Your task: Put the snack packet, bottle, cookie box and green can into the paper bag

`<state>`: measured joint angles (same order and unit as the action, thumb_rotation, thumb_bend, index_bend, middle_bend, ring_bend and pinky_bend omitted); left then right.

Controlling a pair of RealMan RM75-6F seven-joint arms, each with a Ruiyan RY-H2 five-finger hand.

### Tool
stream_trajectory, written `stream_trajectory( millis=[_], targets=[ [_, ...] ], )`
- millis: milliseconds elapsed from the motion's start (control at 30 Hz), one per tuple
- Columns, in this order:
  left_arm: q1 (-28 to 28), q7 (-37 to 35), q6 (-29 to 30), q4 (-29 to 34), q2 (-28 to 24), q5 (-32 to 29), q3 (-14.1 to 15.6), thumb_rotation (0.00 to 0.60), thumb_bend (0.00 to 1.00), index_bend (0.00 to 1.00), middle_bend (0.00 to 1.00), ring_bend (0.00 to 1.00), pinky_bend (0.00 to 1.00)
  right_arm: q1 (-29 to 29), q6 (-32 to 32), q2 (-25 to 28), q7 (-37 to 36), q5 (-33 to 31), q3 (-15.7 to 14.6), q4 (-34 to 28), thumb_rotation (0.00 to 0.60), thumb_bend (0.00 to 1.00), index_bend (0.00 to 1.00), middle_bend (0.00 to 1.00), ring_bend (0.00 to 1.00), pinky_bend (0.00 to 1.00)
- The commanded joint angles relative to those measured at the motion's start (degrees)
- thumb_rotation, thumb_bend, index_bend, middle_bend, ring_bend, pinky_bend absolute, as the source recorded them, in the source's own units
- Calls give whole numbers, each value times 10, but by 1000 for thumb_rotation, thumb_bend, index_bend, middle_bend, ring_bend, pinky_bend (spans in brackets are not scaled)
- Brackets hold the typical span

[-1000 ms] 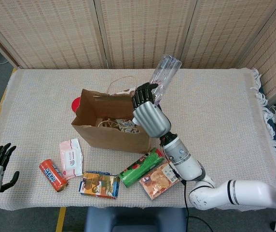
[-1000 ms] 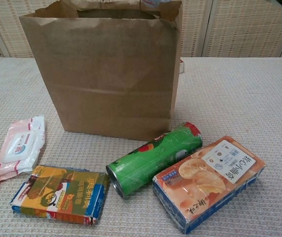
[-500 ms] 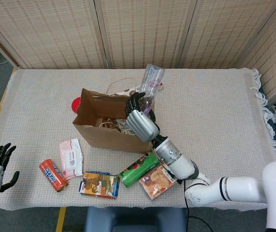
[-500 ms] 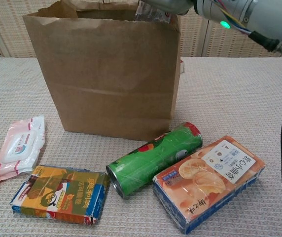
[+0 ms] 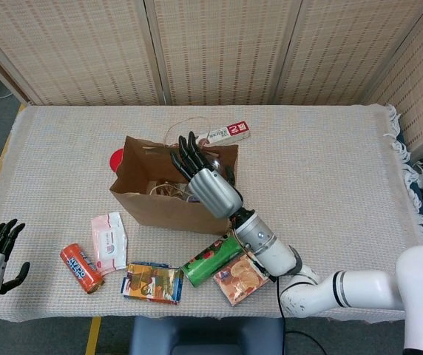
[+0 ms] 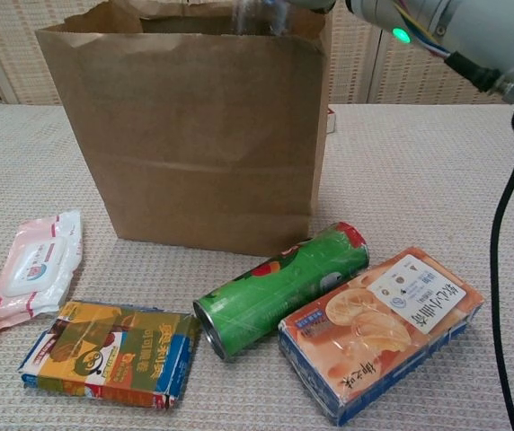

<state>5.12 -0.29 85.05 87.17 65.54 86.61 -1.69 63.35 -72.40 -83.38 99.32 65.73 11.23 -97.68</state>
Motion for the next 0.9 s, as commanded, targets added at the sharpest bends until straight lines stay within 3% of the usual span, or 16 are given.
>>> stream_trajectory(
  millis=[33, 333, 500, 633, 733, 767, 833, 900],
  targets=[
    [0, 1, 0, 0, 0, 0, 0, 600, 394, 68, 0, 0, 0, -5, -8, 9, -4, 7, -3, -7, 600, 63, 0, 94, 0, 72],
    [0, 3, 1, 0, 1, -1, -1, 600, 393, 68, 0, 0, 0, -72, -87, 55, -141, 39, 11, -48, 600, 62, 0, 95, 0, 69],
    [0, 9, 0, 1, 1, -2, -1, 600, 393, 68, 0, 0, 0, -149, -142, 92, -304, 63, 5, -104, 600, 62, 0, 95, 0, 69],
    [-1, 14, 1, 2, 2, -3, -1, 600, 395, 68, 0, 0, 0, -217, -168, 126, -442, 109, -38, -147, 600, 62, 0, 95, 0, 69],
    [-1, 17, 2, 3, 3, -3, -1, 600, 394, 68, 0, 0, 0, -244, -166, 144, -488, 124, -64, -166, 600, 63, 0, 95, 0, 69],
    [-1, 20, 3, 3, 4, -4, -2, 600, 394, 68, 0, 0, 0, -271, -152, 162, -534, 128, -105, -192, 600, 62, 0, 95, 0, 69],
    [-2, 23, 4, 4, 5, -5, -2, 600, 394, 68, 0, 0, 0, -300, -130, 197, -598, 156, -155, -215, 600, 62, 0, 95, 4, 69],
    [-2, 26, 5, 4, 6, -6, -2, 600, 394, 68, 0, 0, 0, -316, -109, 216, -641, 180, -187, -217, 600, 62, 0, 97, 32, 79]
  ],
)
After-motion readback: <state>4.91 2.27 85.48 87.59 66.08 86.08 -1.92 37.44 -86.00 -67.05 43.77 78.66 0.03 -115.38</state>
